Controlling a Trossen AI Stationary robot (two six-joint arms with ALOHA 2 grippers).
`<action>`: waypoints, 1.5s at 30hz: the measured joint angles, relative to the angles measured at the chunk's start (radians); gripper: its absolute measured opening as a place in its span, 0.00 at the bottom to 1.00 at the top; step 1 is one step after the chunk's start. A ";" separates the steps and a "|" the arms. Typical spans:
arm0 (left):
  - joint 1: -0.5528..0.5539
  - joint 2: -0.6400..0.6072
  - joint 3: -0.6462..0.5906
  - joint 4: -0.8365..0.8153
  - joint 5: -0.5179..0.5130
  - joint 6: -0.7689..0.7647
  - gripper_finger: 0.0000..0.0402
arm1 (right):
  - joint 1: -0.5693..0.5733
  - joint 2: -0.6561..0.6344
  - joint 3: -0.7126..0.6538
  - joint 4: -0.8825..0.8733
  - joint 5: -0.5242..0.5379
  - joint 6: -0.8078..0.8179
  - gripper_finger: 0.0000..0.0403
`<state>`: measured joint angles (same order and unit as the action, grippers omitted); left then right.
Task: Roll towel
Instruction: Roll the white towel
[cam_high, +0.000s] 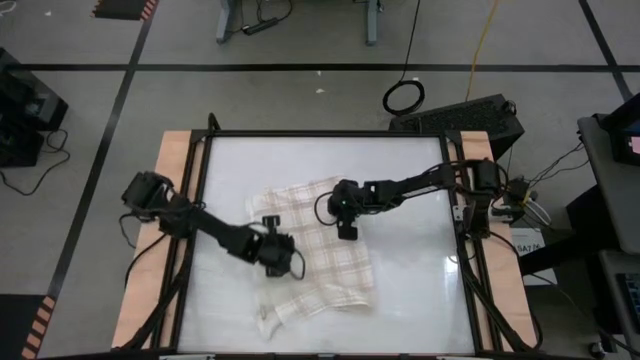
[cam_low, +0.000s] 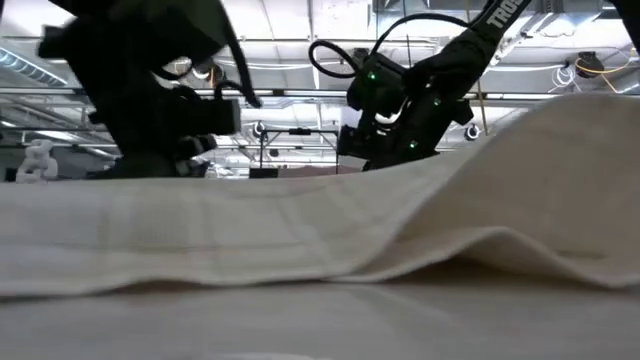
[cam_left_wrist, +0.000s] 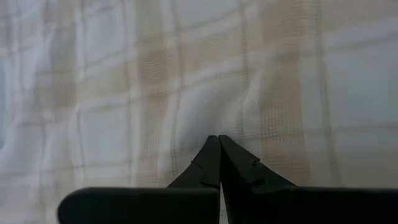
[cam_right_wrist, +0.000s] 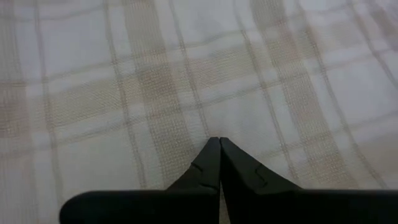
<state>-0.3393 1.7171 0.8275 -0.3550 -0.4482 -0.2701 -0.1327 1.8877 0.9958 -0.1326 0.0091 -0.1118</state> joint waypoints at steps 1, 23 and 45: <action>0.025 -0.001 -0.005 0.011 -0.001 0.026 0.00 | -0.009 0.000 0.000 -0.014 0.006 -0.003 0.00; 0.129 -0.345 -0.012 0.057 0.201 0.174 0.08 | -0.121 -0.249 -0.007 -0.129 0.069 -0.032 0.02; -0.381 -0.052 -0.009 0.260 -0.054 0.469 0.28 | 0.389 -0.368 -0.006 -0.001 0.244 0.252 0.14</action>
<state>-0.7204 1.6646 0.8187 -0.0952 -0.5026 0.1984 0.2558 1.5196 0.9897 -0.1332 0.2528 0.1399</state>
